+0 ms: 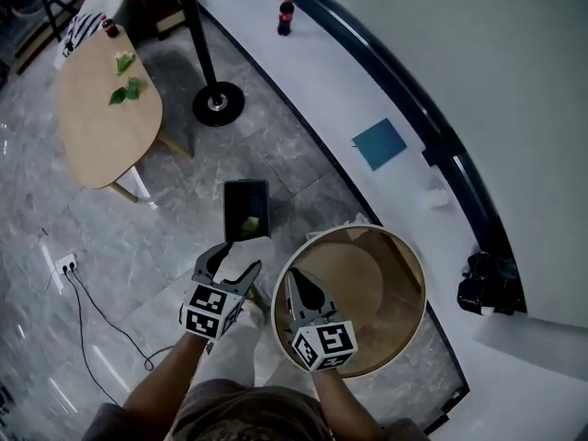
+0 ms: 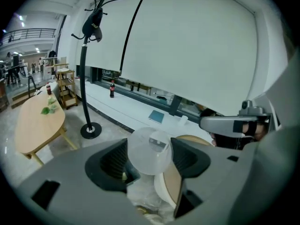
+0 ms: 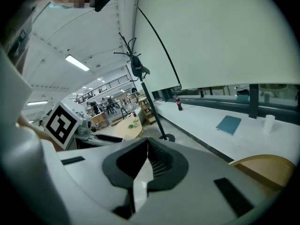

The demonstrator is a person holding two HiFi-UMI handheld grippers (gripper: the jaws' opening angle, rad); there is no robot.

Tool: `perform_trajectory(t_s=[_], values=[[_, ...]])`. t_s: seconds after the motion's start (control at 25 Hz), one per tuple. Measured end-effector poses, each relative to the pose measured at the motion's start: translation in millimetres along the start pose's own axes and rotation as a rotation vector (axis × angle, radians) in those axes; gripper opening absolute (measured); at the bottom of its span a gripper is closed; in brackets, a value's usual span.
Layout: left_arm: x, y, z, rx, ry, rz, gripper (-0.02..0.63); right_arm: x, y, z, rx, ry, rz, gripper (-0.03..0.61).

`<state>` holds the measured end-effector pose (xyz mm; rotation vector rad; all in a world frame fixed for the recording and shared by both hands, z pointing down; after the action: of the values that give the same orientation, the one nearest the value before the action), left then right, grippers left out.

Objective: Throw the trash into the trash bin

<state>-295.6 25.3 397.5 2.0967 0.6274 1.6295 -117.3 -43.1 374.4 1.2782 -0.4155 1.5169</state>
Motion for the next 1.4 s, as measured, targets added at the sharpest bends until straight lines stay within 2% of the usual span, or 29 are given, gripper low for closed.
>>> perform_trajectory(t_s=[0.28,0.64,0.88,1.08,1.24,1.32,1.4], values=[[29.2,30.0,-54.7,-0.029,-0.022,-0.022,0.302,20.7,51.6,2.2,0.029,0.008,-0.012,0.018],[98.0,114.5,-101.2,-0.022,-0.015,-0.063,0.303,69.3,99.9,37.5,0.091,-0.016,-0.016,0.018],[138.9,164.4,-125.9,-0.03,-0.025,-0.081,0.304,107.5,115.1,52.5,0.1,-0.008,-0.051,0.018],[151.7,180.8,-132.4,-0.035,-0.02,-0.096,0.304,126.2,116.3,56.6,0.112,0.009,-0.075,0.018],[154.2,178.9,-131.6,-0.053,-0.022,-0.075,0.305,131.0,112.7,53.6,0.123,0.022,-0.084,0.018],[154.3,179.4,-131.1,-0.05,-0.027,-0.062,0.349,131.4,111.9,53.0,0.124,0.025,-0.084,0.018],[154.9,180.7,-130.7,-0.045,-0.026,-0.058,0.358,132.7,111.4,53.3,0.125,0.026,-0.085,0.018]])
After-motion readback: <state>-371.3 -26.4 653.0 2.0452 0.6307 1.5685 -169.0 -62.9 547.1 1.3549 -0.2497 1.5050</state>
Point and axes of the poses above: the fingertips, and each gripper's own axes: y forward along the fingers, z to its right, x out of its underside, the point moved 9 cm from there along -y, backward along the fingers, and after that the axes turned 4 degrees about z, right-handed, at the moved point
